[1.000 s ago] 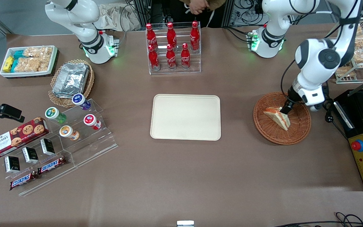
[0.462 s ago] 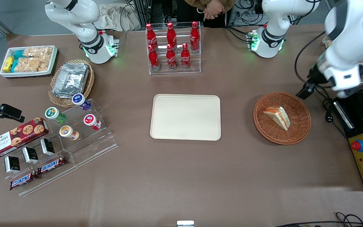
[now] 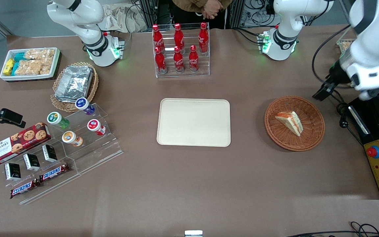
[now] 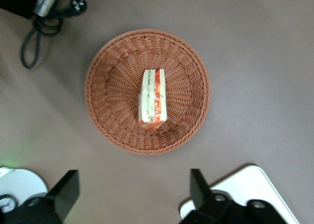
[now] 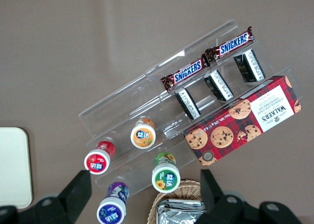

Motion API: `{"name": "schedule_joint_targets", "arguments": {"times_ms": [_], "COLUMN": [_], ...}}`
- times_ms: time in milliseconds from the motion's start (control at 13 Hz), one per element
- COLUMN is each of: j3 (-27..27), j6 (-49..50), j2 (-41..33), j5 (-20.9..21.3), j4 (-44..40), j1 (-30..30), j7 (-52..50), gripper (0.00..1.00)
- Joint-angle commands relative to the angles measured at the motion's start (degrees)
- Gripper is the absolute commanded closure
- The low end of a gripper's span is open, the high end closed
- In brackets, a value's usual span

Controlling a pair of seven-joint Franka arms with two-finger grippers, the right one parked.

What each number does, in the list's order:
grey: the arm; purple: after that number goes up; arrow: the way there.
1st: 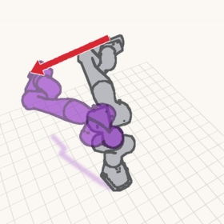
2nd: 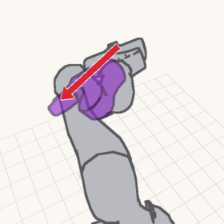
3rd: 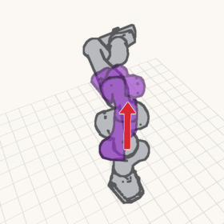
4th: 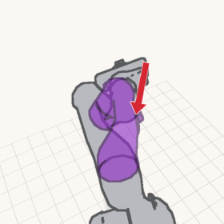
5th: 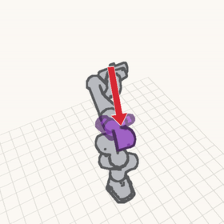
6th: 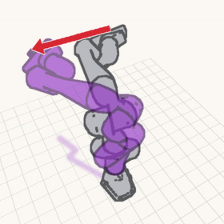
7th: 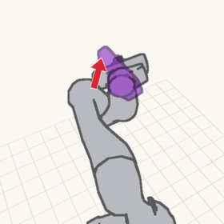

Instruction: Place sandwich from basket to tray

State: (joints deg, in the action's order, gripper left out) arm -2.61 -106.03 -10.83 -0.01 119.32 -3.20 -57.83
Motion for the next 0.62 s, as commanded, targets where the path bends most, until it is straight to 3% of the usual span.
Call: {"name": "schedule_joint_targets", "arguments": {"times_ms": [0,231,538], "j3": [0.1,0.1,0.2], "j6": [-12.4,-18.8,-34.4], "j2": [1.5,6.3,9.6], "j5": [-0.9,-1.0,-1.0], "j4": [8.9,10.9,20.2], "j1": [0.3,0.3,0.3], "j7": [-3.9,-4.4,-6.1], "gripper": [0.00,0.00,0.00]}}
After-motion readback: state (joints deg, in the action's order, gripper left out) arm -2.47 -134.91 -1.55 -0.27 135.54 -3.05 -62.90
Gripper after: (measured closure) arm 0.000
